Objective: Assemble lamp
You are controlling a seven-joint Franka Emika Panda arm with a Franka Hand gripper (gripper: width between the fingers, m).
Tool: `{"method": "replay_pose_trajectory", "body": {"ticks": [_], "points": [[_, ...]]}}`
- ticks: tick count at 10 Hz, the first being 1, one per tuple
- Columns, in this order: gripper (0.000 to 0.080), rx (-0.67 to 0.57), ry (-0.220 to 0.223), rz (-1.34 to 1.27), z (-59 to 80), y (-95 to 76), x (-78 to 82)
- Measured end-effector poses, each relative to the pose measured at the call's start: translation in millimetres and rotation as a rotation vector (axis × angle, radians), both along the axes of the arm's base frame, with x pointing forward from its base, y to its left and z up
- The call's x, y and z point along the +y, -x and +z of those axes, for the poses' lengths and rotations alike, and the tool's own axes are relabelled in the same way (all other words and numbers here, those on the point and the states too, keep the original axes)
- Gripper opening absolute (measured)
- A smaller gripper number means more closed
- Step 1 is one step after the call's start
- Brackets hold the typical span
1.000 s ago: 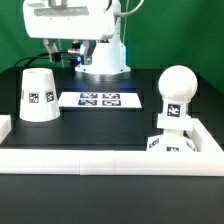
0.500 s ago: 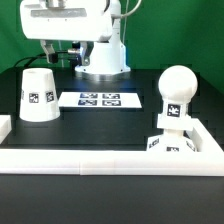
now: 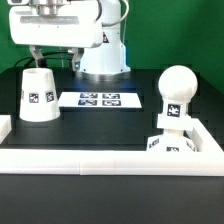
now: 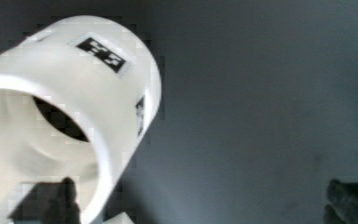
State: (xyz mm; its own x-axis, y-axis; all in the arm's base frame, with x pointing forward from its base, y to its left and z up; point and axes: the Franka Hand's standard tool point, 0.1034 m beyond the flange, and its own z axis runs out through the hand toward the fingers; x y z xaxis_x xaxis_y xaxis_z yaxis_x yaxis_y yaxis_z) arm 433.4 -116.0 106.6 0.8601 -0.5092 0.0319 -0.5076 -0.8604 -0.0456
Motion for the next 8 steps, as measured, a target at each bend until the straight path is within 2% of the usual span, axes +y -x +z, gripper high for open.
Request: {"method": "replay_pose_trajectory", "body": {"ticks": [3,6,8], "points": [[0.0698,-0.001,0.025,0.028,-13.1,3.2,-10.3],[0.0698,0.011,0.030,0.040,-19.9,4.5,-5.4],[0.0671,0.013,0.035,0.046,-22.8,5.1,-6.0]]}}
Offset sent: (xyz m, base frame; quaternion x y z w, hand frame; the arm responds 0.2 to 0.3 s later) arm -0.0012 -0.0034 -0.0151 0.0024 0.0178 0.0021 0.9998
